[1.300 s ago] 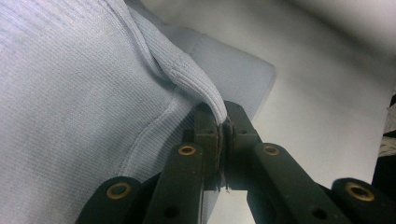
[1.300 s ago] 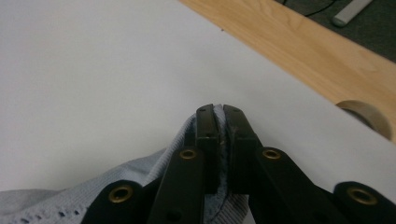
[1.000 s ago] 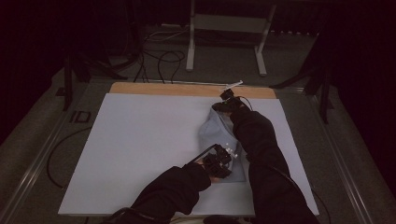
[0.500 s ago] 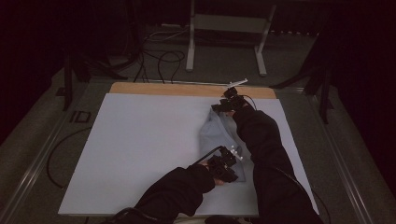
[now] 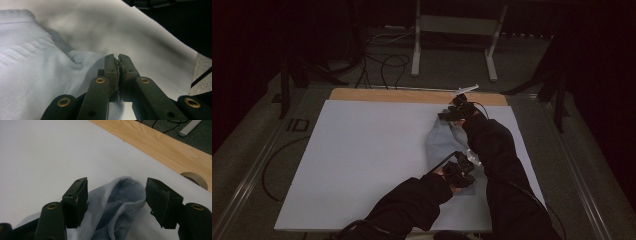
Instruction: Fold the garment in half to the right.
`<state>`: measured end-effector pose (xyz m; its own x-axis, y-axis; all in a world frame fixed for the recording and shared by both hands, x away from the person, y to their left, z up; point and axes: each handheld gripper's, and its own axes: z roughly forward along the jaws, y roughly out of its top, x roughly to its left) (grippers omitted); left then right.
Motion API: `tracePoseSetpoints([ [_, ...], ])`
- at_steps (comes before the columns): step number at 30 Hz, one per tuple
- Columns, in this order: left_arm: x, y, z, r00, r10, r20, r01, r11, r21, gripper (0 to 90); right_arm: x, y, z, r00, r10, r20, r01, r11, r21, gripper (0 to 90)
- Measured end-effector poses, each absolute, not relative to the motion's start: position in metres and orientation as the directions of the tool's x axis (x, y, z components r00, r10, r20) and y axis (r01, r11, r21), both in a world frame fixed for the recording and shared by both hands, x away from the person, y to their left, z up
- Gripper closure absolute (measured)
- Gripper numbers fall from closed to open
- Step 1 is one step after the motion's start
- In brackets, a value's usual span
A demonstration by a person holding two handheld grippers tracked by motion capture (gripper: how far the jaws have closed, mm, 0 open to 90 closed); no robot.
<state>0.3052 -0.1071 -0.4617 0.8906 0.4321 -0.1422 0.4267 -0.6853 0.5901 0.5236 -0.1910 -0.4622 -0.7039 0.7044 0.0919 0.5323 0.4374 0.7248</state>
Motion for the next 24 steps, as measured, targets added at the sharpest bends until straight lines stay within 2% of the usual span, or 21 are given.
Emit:
tracePoseSetpoints([
  [8, 0.306, -0.120, -0.491, 0.897, 0.415, -0.152, 0.430, -0.740, 0.517, 84.2, 0.521, -0.196, -0.463, -0.705, 0.701, 0.107, 0.535, 0.426, 0.730, 30.3],
  [12, 0.306, -0.120, -0.495, 0.899, 0.401, -0.176, 0.431, -0.733, 0.526, 74.0, 0.521, -0.198, -0.462, -0.709, 0.696, 0.112, 0.530, 0.422, 0.736, 26.6],
  [14, 0.306, -0.120, -0.494, 0.902, 0.393, -0.178, 0.425, -0.737, 0.526, 70.6, 0.520, -0.198, -0.462, -0.719, 0.683, 0.126, 0.528, 0.419, 0.739, 21.0],
  [21, 0.304, -0.118, -0.490, 0.906, 0.377, -0.191, 0.418, -0.732, 0.538, 65.7, 0.520, -0.196, -0.455, -0.728, 0.678, 0.101, 0.502, 0.427, 0.753, 13.8],
  [24, 0.302, -0.115, -0.484, 0.910, 0.367, -0.195, 0.410, -0.719, 0.560, 61.9, 0.520, -0.195, -0.450, -0.733, 0.676, 0.083, 0.482, 0.430, 0.763, 13.3],
])
